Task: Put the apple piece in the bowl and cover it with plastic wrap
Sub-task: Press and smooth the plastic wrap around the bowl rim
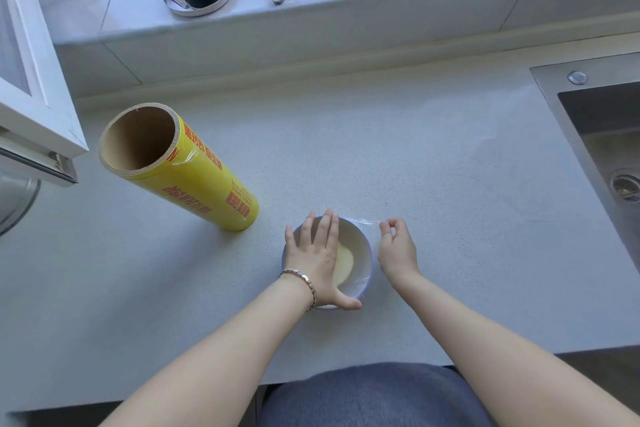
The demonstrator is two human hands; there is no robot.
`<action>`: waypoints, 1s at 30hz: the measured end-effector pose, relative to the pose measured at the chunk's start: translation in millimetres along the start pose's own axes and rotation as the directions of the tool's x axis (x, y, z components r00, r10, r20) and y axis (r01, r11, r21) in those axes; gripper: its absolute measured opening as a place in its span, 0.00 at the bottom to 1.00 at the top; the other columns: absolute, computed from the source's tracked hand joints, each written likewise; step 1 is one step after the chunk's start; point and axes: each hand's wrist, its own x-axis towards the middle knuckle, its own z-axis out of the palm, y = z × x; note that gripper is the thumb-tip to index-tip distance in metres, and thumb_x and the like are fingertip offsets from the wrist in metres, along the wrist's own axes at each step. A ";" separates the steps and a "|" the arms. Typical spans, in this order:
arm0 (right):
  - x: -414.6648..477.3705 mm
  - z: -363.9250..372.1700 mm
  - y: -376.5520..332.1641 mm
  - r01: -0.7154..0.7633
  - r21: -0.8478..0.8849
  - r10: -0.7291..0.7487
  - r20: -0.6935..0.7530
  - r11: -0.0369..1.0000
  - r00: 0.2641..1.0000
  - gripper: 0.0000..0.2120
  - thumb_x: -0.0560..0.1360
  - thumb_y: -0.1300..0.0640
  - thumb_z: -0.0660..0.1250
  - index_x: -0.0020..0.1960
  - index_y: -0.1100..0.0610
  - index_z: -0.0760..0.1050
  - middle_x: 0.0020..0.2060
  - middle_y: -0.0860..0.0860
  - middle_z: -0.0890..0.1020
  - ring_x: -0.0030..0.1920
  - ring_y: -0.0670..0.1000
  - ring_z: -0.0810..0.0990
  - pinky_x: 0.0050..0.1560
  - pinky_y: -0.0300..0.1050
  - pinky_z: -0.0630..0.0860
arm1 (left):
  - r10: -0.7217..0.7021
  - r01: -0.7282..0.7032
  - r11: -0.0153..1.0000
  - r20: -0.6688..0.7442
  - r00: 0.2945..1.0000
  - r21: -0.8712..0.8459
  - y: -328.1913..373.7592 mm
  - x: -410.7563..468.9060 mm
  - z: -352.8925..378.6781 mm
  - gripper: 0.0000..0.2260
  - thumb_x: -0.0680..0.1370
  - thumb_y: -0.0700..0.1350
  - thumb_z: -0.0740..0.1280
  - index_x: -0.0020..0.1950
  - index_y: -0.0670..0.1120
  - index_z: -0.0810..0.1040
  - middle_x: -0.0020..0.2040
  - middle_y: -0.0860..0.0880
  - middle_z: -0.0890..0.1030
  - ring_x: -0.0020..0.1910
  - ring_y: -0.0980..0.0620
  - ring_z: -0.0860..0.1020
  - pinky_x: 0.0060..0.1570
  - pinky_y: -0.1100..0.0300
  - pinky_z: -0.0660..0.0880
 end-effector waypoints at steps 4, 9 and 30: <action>4.3 7.4 -7.9 -0.051 -0.099 0.060 0.090 0.994 0.994 0.08 0.79 0.54 0.55 0.48 0.58 0.69 0.42 0.55 0.75 0.44 0.54 0.73 0.45 0.45 0.67 | -0.046 0.046 0.998 0.004 0.999 -0.040 3.9 -1.2 1.7 0.63 0.58 0.74 0.65 0.72 0.41 0.30 0.76 0.48 0.37 0.75 0.42 0.37 0.70 0.37 0.42; -0.5 -5.4 -18.9 -0.378 0.152 0.331 0.263 0.913 0.906 0.19 0.79 0.48 0.53 0.41 0.59 0.74 0.34 0.54 0.78 0.35 0.50 0.75 0.38 0.42 0.71 | -0.238 0.233 0.946 0.006 0.971 -0.225 16.0 -2.3 0.0 0.63 0.58 0.75 0.64 0.72 0.41 0.31 0.76 0.48 0.37 0.75 0.42 0.37 0.70 0.37 0.43; 2.0 -28.8 -8.9 -0.519 0.145 0.350 0.584 0.843 0.732 0.09 0.75 0.54 0.65 0.39 0.58 0.75 0.33 0.50 0.76 0.32 0.45 0.73 0.34 0.34 0.71 | -0.029 0.034 0.993 0.051 0.998 -0.111 -9.0 -7.0 -0.2 0.67 0.55 0.68 0.73 0.72 0.42 0.28 0.75 0.48 0.31 0.74 0.45 0.30 0.71 0.41 0.37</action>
